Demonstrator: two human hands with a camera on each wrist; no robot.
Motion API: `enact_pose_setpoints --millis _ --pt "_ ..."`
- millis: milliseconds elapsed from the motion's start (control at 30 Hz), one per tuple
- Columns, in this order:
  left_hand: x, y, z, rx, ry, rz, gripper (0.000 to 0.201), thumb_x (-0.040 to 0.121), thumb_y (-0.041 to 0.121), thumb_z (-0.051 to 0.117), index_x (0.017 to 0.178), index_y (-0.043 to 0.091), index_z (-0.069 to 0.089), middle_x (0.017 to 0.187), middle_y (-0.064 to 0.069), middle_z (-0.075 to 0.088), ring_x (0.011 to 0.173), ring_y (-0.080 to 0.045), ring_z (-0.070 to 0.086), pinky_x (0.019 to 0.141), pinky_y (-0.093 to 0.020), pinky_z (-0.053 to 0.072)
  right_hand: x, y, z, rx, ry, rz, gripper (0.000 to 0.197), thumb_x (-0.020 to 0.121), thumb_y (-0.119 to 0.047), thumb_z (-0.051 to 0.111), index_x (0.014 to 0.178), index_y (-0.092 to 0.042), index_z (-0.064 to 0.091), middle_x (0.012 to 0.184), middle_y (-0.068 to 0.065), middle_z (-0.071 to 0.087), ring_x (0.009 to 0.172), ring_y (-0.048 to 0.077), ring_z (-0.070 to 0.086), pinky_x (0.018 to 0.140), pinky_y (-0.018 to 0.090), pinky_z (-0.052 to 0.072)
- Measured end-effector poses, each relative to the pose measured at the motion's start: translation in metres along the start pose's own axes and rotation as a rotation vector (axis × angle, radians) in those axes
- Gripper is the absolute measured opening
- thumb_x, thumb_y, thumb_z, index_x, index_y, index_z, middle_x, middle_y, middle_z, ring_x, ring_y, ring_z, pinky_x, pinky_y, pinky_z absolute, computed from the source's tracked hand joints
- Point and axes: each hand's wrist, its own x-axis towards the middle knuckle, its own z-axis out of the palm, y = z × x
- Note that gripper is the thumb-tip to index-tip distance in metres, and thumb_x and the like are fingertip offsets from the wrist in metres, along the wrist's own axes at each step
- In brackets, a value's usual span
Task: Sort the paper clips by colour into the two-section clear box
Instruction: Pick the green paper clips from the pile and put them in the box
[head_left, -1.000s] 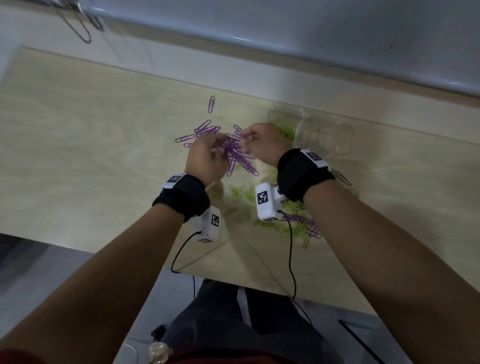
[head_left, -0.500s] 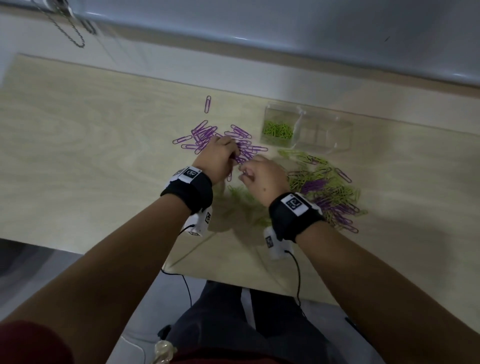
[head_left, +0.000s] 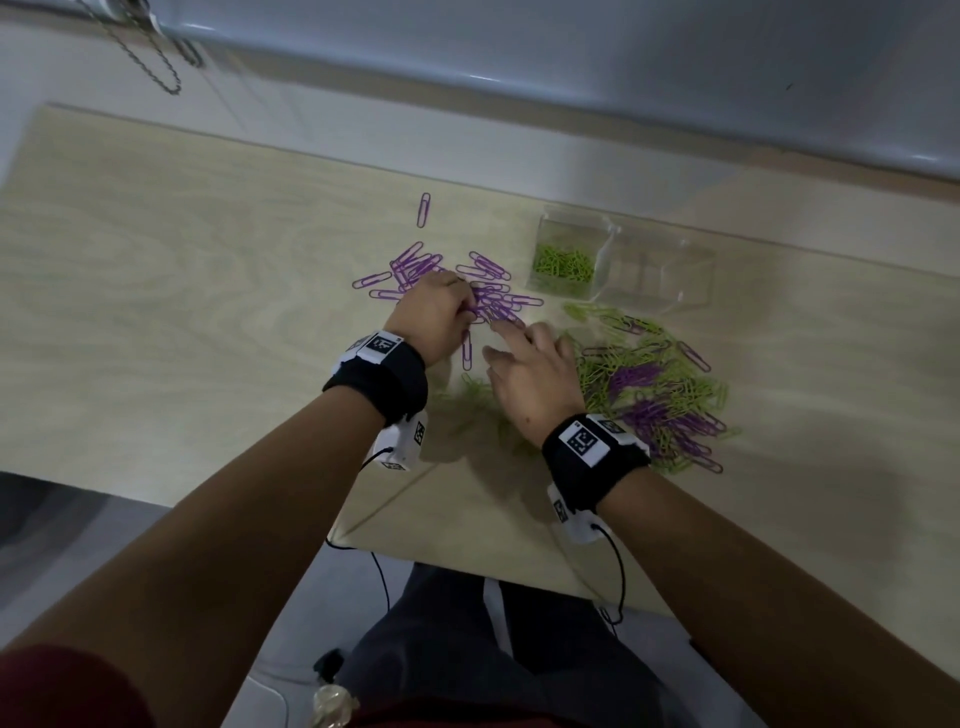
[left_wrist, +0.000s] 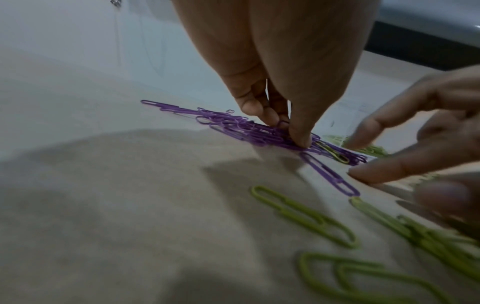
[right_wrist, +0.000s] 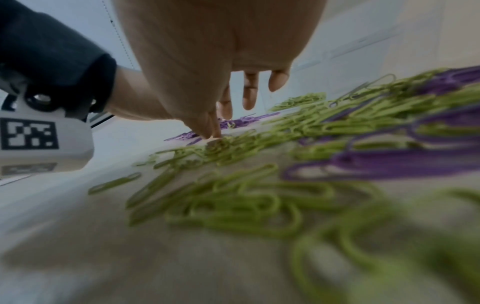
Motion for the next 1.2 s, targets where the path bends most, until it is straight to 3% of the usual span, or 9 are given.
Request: enact_pose_setpoints --millis 167,300,400,667,800,933,1033,1100,1200 --pt "-0.003 0.003 -0.001 -0.005 0.012 0.016 0.011 0.082 0.01 0.059 0.09 0.003 0.063 0.098 -0.016 0.063 0.096 -0.033 0.053 0.082 -0.035 0.041 0.012 -0.002 -0.003 0.015 0.031 0.049 0.027 0.072 -0.02 0.071 0.099 -0.017 0.069 0.116 -0.003 0.063 0.095 0.027 0.053 0.073 0.038 0.042" --pt "-0.005 0.004 -0.004 -0.02 0.025 0.004 0.009 0.083 0.009 0.056 0.086 0.003 0.062 0.091 -0.016 0.063 0.089 -0.032 0.053 0.077 -0.031 0.038 0.008 0.001 0.0 -0.015 0.006 0.04 0.042 0.07 -0.016 0.071 0.111 -0.014 0.065 0.116 -0.002 0.06 0.097 0.024 0.04 0.073 0.039 0.04" --pt "-0.008 0.004 -0.004 -0.073 0.021 -0.044 0.008 0.082 0.009 0.056 0.081 0.005 0.063 0.086 -0.014 0.063 0.085 -0.028 0.054 0.072 -0.028 0.038 0.001 0.007 -0.001 0.011 -0.045 0.062 0.045 0.072 -0.015 0.07 0.117 -0.018 0.062 0.121 0.002 0.057 0.104 0.029 0.046 0.078 0.043 0.039" --pt "-0.026 0.008 0.005 -0.16 0.006 0.034 0.013 0.082 0.011 0.055 0.07 0.016 0.053 0.077 -0.002 0.057 0.072 -0.017 0.048 0.063 -0.031 0.041 -0.006 0.031 -0.012 0.149 -0.069 0.091 0.009 0.085 -0.028 0.061 0.09 -0.024 0.068 0.108 -0.002 0.053 0.102 0.028 0.043 0.079 0.039 0.027" --pt "-0.033 0.016 0.006 -0.194 0.077 0.051 0.009 0.083 0.01 0.055 0.075 0.01 0.054 0.08 -0.01 0.061 0.076 -0.023 0.05 0.063 -0.028 0.035 -0.001 0.03 -0.011 0.295 -0.071 0.266 0.018 0.083 -0.041 0.062 0.081 -0.023 0.064 0.099 -0.006 0.051 0.102 0.022 0.042 0.083 0.039 0.028" --pt "-0.036 0.026 0.005 -0.233 0.17 0.06 0.008 0.08 0.003 0.059 0.073 0.003 0.056 0.072 -0.012 0.059 0.068 -0.017 0.043 0.058 -0.022 0.022 0.01 0.018 -0.014 0.427 -0.074 0.424 0.024 0.078 -0.045 0.067 0.084 -0.023 0.06 0.101 -0.005 0.053 0.103 0.022 0.044 0.087 0.041 0.029" --pt "-0.038 0.031 0.002 -0.358 0.186 0.011 0.009 0.081 0.004 0.056 0.072 0.003 0.058 0.069 -0.01 0.061 0.064 -0.022 0.052 0.059 -0.029 0.036 0.016 0.014 -0.021 0.646 0.075 0.52 0.028 0.071 -0.039 0.076 0.083 -0.023 0.055 0.094 -0.002 0.057 0.091 0.018 0.052 0.083 0.039 0.042" --pt "-0.038 0.033 0.0 -0.481 0.183 -0.11 0.012 0.085 0.007 0.053 0.074 0.01 0.058 0.069 -0.003 0.062 0.066 -0.022 0.058 0.062 -0.03 0.046 0.017 0.013 -0.029 0.88 0.17 0.587 0.034 0.068 -0.029 0.081 0.088 -0.02 0.055 0.093 -0.001 0.059 0.082 0.013 0.052 0.075 0.029 0.046" --pt "-0.035 0.035 -0.004 -0.721 0.1 -0.285 0.02 0.091 0.007 0.051 0.074 0.018 0.054 0.065 -0.003 0.06 0.059 -0.025 0.058 0.059 -0.033 0.05 0.016 0.017 -0.044 1.149 0.091 0.602 0.037 0.069 -0.017 0.079 0.101 -0.017 0.06 0.102 -0.003 0.061 0.085 0.011 0.052 0.07 0.021 0.046"
